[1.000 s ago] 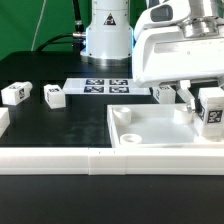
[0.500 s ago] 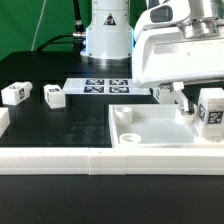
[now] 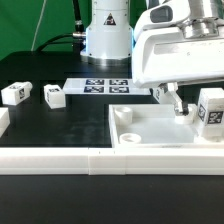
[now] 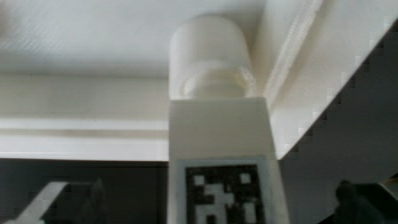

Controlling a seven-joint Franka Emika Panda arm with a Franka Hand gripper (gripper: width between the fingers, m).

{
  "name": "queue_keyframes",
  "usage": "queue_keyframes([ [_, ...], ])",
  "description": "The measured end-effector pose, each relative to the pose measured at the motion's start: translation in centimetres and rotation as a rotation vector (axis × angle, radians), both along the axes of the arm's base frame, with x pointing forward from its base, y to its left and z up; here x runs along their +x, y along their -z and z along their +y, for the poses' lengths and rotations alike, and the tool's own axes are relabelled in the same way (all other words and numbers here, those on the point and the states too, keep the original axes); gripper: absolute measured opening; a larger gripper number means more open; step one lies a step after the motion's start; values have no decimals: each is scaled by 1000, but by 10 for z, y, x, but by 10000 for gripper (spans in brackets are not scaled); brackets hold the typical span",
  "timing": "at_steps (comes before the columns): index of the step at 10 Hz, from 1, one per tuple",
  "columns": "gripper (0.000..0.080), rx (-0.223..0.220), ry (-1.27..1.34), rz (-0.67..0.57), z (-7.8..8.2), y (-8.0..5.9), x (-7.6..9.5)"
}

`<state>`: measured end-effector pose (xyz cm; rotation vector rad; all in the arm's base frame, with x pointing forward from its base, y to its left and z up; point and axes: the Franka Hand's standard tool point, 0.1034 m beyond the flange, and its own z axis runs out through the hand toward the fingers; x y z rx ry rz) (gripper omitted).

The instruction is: Assemble one leg

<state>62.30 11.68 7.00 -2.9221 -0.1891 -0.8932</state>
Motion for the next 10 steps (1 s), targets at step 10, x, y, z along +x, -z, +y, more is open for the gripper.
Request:
queue_keyframes([
  [10, 649, 35, -41, 393, 2, -25, 9],
])
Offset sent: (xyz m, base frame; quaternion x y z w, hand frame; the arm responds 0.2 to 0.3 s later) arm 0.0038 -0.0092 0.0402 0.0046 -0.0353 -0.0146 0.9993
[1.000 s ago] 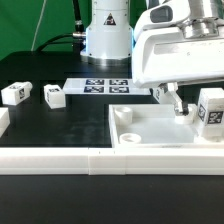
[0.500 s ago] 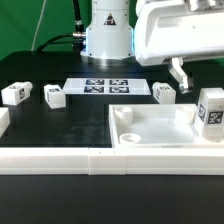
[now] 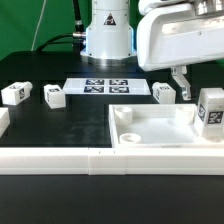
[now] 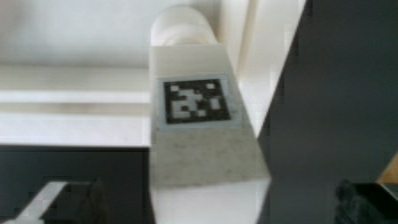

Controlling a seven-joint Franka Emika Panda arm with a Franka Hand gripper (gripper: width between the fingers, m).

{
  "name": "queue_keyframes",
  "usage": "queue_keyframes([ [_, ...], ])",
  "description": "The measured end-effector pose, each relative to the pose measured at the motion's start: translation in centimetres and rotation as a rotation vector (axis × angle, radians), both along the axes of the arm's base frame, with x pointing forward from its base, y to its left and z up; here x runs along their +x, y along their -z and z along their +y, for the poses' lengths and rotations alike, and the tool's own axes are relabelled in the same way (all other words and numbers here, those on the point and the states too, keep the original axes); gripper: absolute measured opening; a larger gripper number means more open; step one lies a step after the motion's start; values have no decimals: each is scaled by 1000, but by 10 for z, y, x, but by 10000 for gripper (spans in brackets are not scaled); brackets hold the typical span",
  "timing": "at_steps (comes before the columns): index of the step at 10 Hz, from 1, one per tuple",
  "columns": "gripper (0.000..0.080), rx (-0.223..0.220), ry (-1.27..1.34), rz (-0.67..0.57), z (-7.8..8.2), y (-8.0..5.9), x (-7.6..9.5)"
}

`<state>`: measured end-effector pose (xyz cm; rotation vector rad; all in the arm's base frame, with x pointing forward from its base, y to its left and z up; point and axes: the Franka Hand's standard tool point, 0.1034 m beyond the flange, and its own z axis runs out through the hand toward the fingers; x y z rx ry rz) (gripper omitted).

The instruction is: Assemble one leg

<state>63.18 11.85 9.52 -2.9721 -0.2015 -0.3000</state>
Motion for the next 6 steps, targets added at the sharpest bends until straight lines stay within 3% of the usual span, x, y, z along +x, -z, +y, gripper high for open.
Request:
queue_keyframes([
  [1, 649, -4, -36, 180, -7, -1, 1],
  [2, 649, -1, -38, 199, -8, 0, 8],
  [3, 649, -1, -59, 309, -8, 2, -6],
  [4, 649, -4, -83, 417, -9, 3, -9],
  [6, 649, -3, -82, 394, -8, 4, 1],
])
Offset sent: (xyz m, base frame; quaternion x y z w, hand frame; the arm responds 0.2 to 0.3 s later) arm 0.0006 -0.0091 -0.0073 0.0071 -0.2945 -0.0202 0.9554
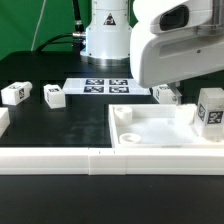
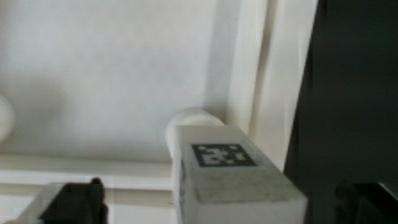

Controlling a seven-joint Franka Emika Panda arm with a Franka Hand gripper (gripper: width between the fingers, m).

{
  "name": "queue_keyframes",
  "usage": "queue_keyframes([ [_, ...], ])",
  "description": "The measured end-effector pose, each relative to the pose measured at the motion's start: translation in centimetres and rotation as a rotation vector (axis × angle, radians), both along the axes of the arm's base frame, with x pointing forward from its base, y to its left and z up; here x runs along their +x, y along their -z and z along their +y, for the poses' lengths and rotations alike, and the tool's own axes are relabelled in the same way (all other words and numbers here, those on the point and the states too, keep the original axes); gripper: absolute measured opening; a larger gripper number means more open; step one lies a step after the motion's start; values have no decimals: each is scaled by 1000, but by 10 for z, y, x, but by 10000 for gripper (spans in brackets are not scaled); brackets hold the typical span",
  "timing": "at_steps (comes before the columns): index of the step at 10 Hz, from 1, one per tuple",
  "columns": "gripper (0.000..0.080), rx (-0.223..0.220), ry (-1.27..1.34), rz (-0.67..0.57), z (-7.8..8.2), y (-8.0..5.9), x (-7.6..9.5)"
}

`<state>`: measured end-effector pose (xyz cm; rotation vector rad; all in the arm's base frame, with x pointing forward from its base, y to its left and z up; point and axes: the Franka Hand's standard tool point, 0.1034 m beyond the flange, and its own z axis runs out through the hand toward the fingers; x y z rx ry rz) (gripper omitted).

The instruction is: Assemble one leg

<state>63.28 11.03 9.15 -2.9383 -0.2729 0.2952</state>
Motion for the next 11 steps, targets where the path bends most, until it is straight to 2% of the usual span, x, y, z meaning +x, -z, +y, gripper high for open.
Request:
queue_keyframes([
  [2, 396, 0, 1, 1, 0, 1, 0],
  [3, 396, 0, 1, 1, -1, 1, 0],
  [4, 290, 0, 1, 1, -1, 1, 0],
  [8, 290, -18, 99, 13, 0, 1, 0],
  [11, 291, -95, 501, 28, 6, 1, 0],
])
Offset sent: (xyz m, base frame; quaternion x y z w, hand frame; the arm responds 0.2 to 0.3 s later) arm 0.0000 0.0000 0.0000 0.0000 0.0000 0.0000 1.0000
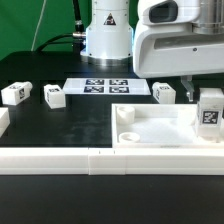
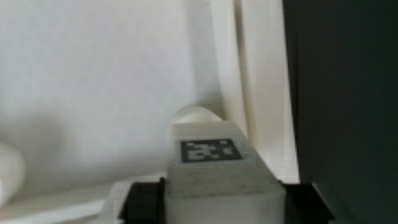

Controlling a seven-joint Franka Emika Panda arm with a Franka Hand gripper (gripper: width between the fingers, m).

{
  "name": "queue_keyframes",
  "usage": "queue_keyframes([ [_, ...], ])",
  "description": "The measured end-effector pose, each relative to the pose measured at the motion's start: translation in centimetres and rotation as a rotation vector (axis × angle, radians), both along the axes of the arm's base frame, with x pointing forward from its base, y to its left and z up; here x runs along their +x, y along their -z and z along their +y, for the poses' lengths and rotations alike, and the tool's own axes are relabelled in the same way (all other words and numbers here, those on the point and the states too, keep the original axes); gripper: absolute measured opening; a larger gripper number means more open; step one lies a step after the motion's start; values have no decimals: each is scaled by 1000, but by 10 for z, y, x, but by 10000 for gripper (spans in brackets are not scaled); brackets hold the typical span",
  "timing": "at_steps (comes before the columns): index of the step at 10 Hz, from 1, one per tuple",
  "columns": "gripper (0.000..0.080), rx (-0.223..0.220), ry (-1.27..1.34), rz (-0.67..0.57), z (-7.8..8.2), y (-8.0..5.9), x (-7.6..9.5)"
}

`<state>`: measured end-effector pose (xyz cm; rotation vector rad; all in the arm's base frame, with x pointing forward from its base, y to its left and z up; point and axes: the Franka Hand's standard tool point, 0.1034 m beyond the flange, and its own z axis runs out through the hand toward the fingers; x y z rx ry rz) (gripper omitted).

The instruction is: Assemble one leg

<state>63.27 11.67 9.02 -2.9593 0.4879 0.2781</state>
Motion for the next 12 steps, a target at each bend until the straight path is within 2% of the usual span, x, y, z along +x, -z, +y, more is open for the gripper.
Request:
queue_keyframes([
  [4, 291, -58, 488, 32, 3, 1, 5],
  [6, 291, -69, 583, 43, 3, 1, 6],
  [8, 292, -84, 788, 83, 5, 1, 8],
  [9, 292, -79, 752, 76, 5, 1, 8],
  [10, 361, -75, 711, 72, 6, 1, 8],
  [11, 556, -69, 664, 67, 6, 3, 7],
  [12, 620, -54, 521, 41, 5, 3, 7],
])
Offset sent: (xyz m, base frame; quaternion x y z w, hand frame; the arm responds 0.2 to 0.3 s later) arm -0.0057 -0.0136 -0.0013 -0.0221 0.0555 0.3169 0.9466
